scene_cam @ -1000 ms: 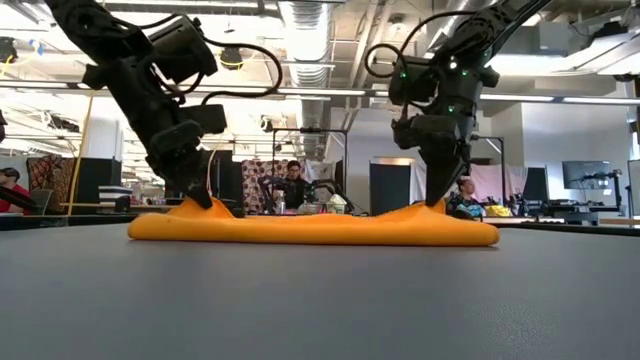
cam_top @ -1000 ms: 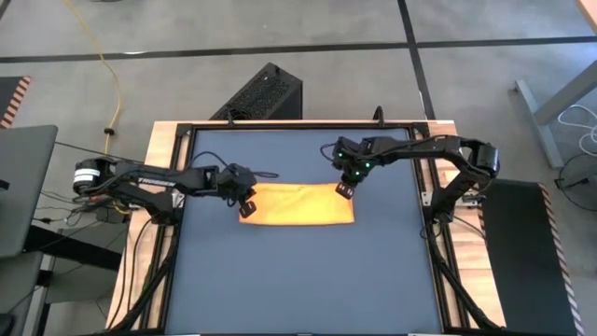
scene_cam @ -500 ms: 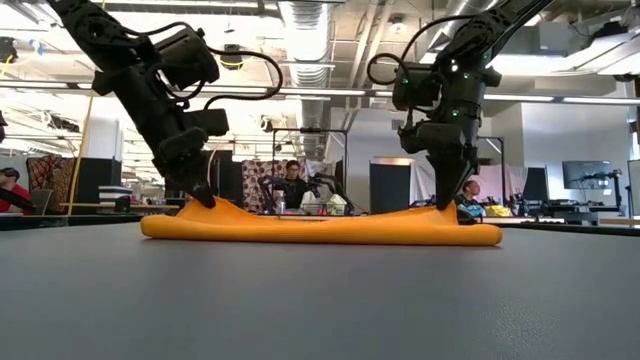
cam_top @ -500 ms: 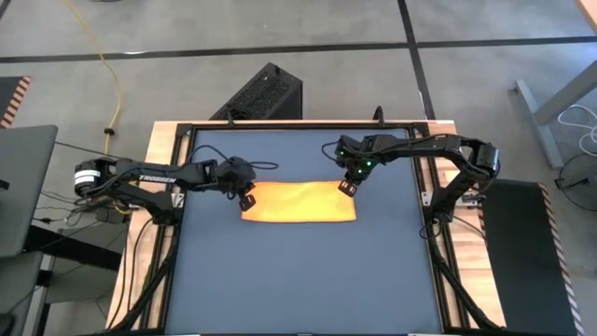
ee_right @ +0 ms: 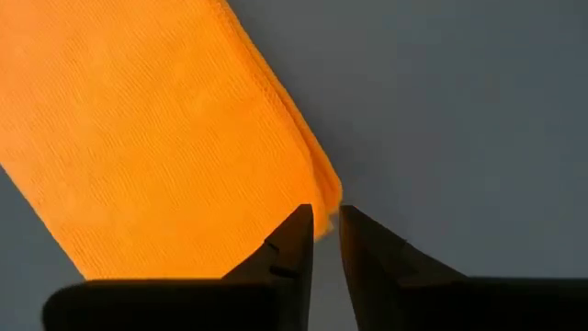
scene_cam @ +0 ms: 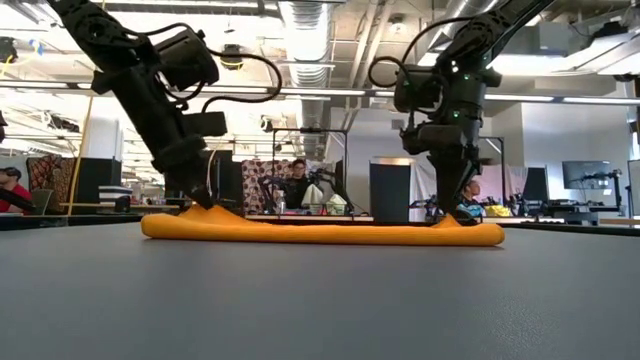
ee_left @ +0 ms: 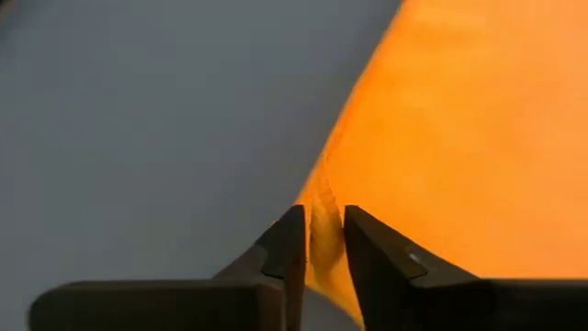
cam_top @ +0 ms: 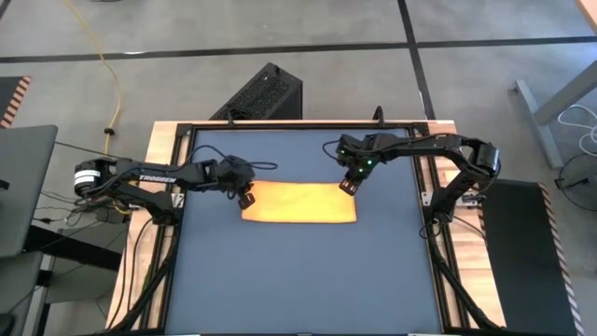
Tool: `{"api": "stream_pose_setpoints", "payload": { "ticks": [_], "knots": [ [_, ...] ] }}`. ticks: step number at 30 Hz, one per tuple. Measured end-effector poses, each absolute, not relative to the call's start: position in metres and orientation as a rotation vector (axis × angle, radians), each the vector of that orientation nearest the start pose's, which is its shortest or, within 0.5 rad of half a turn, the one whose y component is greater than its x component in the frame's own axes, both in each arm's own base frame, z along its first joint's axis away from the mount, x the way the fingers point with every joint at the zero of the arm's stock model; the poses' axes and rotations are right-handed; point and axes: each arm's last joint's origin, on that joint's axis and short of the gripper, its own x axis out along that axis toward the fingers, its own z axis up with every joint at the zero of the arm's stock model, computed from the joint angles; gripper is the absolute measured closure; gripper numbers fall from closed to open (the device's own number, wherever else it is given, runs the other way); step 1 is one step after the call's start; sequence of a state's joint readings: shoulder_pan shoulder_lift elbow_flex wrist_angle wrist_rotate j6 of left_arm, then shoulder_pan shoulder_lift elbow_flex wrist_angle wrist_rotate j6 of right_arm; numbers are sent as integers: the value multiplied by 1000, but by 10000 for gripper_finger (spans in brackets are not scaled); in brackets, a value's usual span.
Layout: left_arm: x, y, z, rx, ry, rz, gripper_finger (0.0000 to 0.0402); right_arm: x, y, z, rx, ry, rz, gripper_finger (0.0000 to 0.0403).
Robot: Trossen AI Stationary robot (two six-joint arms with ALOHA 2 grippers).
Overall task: Roll towel
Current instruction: Fold the yellow towel, then roll the yellow towel
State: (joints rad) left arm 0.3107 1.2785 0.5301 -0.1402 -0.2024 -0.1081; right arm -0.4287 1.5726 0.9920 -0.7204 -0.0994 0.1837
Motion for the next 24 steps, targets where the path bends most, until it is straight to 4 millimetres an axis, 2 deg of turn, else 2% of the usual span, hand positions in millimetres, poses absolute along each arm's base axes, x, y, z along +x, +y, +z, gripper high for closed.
{"api": "stream_pose_setpoints", "payload": {
  "ticks": [6,12,14,18,20,24],
  "knots": [
    [205,81,168,-223,812,636,289,253,-117,190,523,1280,-405,316],
    [191,86,188,-234,722,699,287,254,-105,204,497,1223,-351,315],
    [188,85,196,-264,680,644,287,255,-102,212,478,1174,-340,315],
    [193,75,207,-362,588,305,287,267,-90,226,416,1023,-288,315],
    [197,68,200,-375,611,224,287,277,-83,230,369,945,-243,315],
    [200,60,169,-349,751,292,287,300,-70,218,270,897,-154,322]
  ]
}}
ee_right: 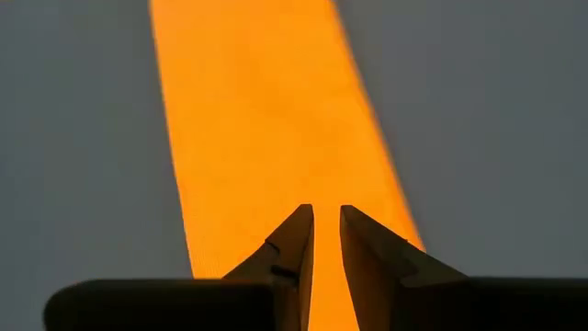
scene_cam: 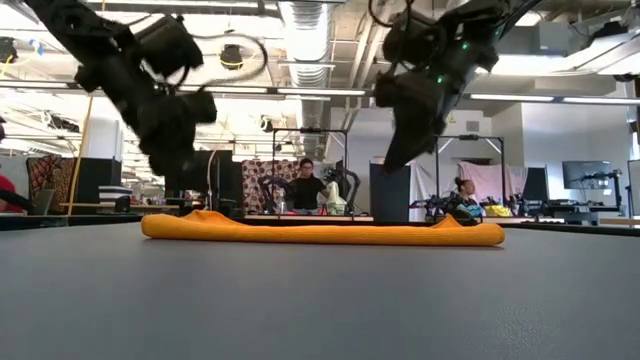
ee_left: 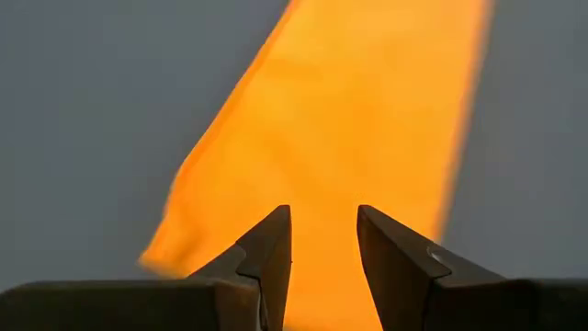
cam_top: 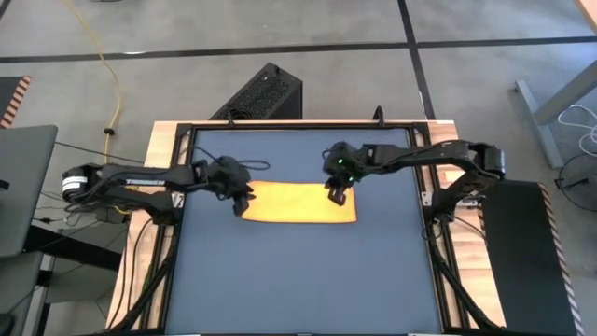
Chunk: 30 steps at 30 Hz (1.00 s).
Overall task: Roll towel
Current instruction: Roll the yellow towel
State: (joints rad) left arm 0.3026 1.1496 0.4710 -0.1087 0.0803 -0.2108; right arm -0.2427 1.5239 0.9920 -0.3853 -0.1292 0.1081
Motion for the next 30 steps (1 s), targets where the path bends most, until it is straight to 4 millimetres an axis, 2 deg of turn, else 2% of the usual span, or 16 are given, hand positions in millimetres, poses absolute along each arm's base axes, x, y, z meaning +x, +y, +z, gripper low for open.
{"api": "stream_pose_setpoints", "payload": {
  "ticks": [5,10,15,21,25,30],
  "knots": [
    [205,63,150,-373,826,430,287,311,-79,185,250,998,-236,346],
    [208,64,134,-388,903,436,287,310,-96,159,291,1096,-284,370],
    [215,67,122,-380,908,475,288,310,-102,148,305,1130,-296,383],
    [219,70,117,-376,893,492,288,311,-103,137,311,1175,-294,372],
    [213,72,117,-353,944,524,288,309,-102,135,321,1201,-299,375],
    [200,74,125,-315,995,577,288,307,-101,141,385,1179,-347,381]
  ]
}}
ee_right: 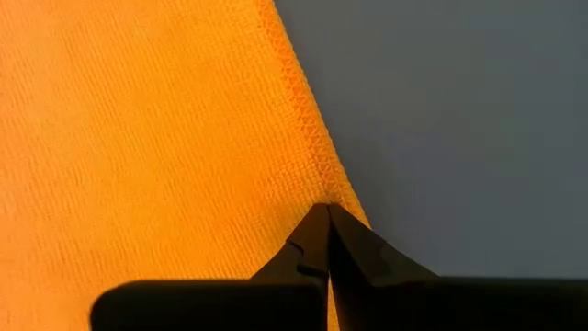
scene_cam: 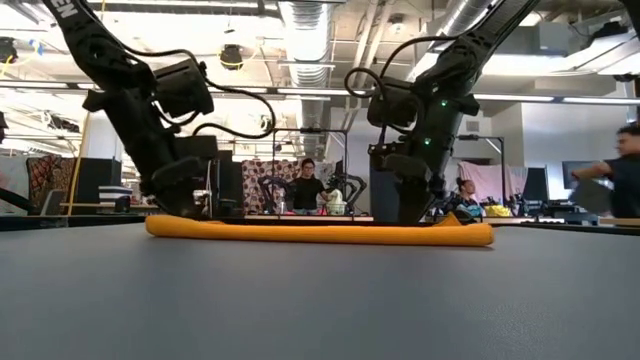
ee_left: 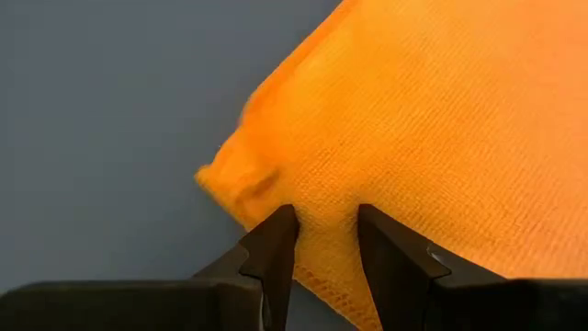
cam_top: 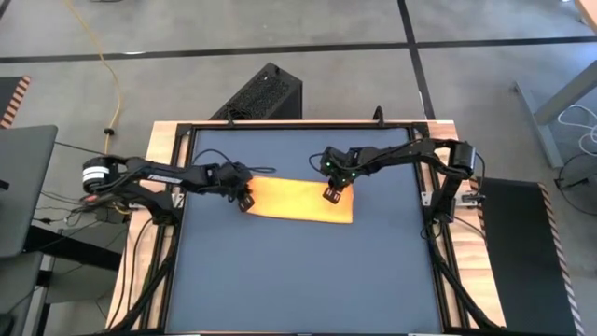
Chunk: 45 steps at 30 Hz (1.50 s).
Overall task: Roll towel
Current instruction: Roll the yellow towel
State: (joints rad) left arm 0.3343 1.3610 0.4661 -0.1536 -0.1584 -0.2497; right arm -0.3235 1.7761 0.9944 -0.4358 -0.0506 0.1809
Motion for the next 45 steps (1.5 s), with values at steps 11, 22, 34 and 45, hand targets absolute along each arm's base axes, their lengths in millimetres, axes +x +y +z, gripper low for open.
{"api": "stream_pose_setpoints", "payload": {
  "ticks": [11,22,34,45],
  "knots": [
    [185,75,184,-220,721,591,288,301,-96,169,421,1087,-358,376],
    [186,52,189,-412,627,336,288,286,-92,213,338,975,-260,375],
    [204,38,126,-448,878,457,288,258,-92,158,384,1098,-285,375],
    [205,40,113,-393,971,470,288,250,-60,136,493,1128,-286,375]
  ]
}}
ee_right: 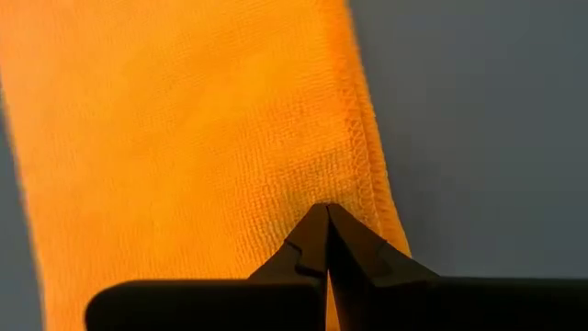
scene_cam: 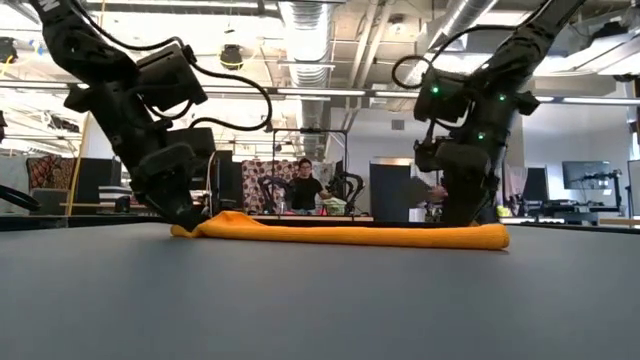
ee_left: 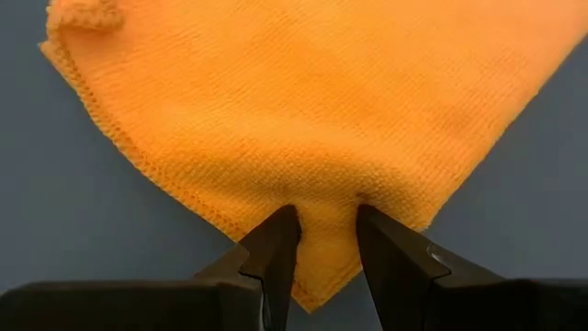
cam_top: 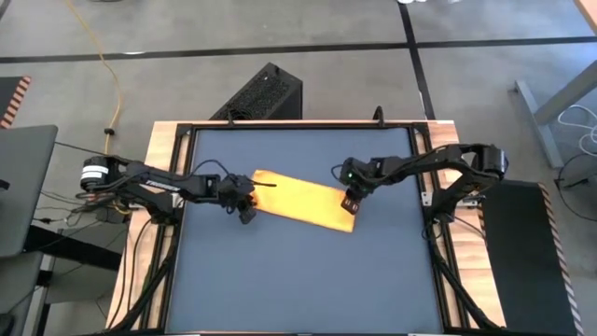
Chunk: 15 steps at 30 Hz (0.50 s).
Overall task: Roll towel
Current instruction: Roll the yellow towel
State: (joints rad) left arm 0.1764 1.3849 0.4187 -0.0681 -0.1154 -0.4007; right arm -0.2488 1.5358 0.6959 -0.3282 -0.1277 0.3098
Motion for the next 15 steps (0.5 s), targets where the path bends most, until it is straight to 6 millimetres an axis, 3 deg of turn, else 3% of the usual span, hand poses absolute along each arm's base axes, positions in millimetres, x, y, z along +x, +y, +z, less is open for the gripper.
{"api": "stream_pose_setpoints", "payload": {
  "ticks": [6,15],
  "knots": [
    [205,46,119,-301,1076,456,288,259,-34,149,527,1123,-224,375],
    [199,69,134,1,1282,581,288,281,-3,186,555,1094,-44,375]
  ]
}}
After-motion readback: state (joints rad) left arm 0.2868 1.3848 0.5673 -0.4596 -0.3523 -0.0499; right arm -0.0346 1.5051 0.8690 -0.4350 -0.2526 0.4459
